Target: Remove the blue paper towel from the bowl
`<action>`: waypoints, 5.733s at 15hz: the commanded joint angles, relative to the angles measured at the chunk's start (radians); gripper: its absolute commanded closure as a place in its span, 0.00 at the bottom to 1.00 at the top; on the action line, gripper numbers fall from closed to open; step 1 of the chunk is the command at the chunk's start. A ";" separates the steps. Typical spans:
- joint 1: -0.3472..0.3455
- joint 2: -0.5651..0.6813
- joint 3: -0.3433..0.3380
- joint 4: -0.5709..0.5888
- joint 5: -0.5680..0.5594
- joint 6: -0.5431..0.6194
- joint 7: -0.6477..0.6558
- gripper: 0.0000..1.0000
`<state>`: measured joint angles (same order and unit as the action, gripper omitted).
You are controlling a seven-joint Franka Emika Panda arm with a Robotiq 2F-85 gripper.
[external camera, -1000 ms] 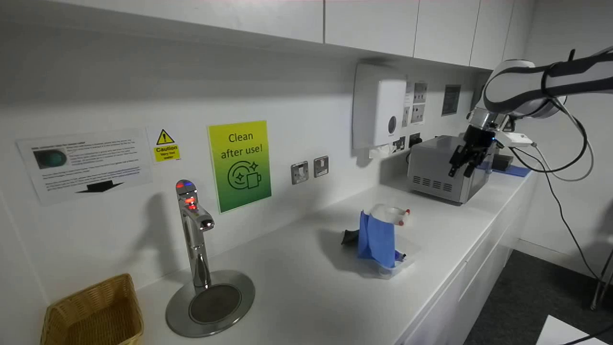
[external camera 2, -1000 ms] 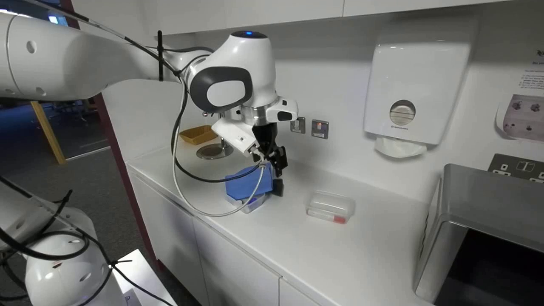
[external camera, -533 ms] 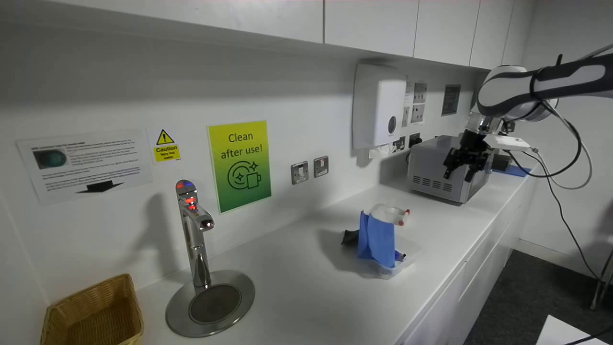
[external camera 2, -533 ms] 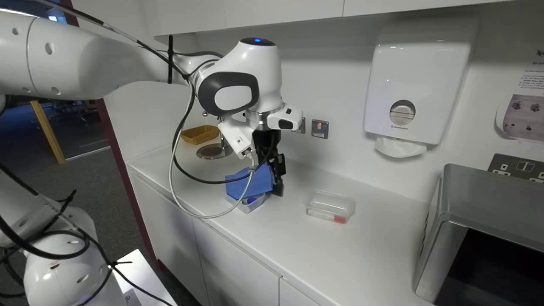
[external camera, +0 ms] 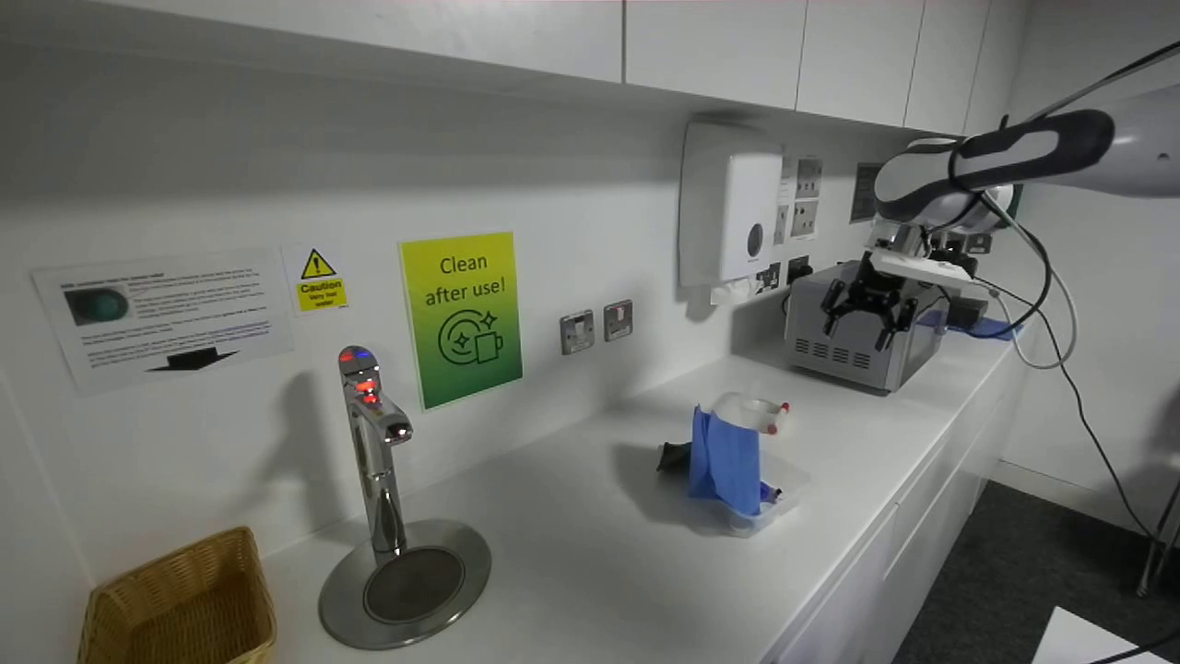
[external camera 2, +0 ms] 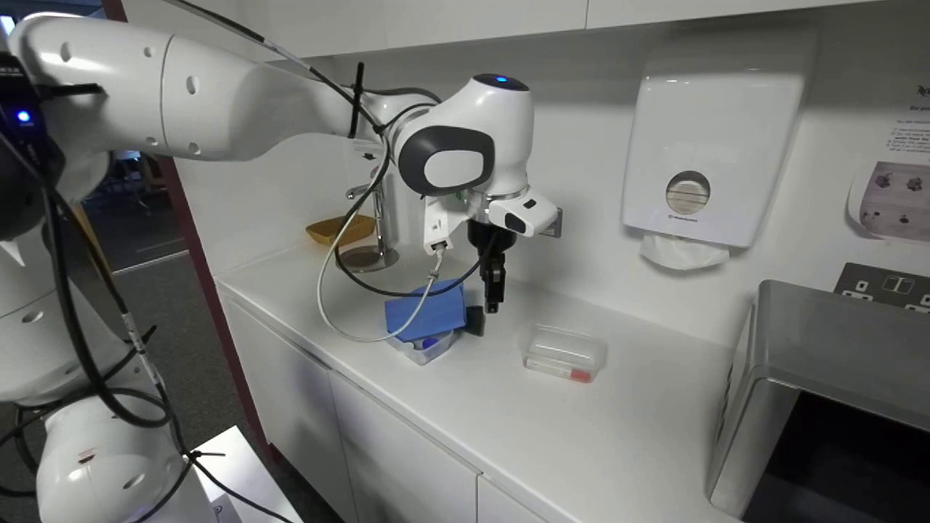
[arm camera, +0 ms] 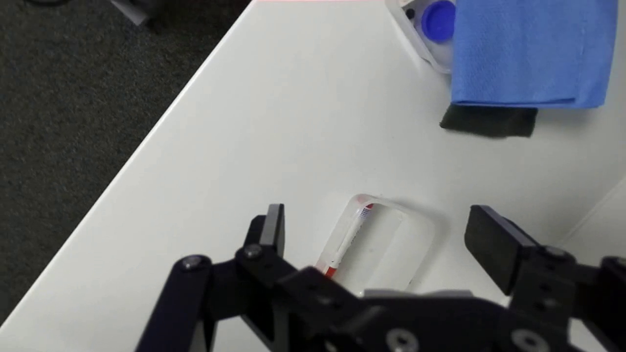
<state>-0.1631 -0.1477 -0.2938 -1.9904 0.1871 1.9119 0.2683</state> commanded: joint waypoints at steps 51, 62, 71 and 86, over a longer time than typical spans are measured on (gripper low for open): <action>-0.090 0.802 0.104 0.810 0.518 -0.902 0.704 0.00; -0.053 0.813 0.096 0.789 0.489 -0.816 0.749 0.00; -0.001 0.828 0.112 0.788 0.478 -0.625 0.865 0.00; -0.005 0.900 0.161 0.814 0.464 -0.628 0.906 0.00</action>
<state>-0.1545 0.7481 -0.1501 -1.1911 0.6705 1.3023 1.1561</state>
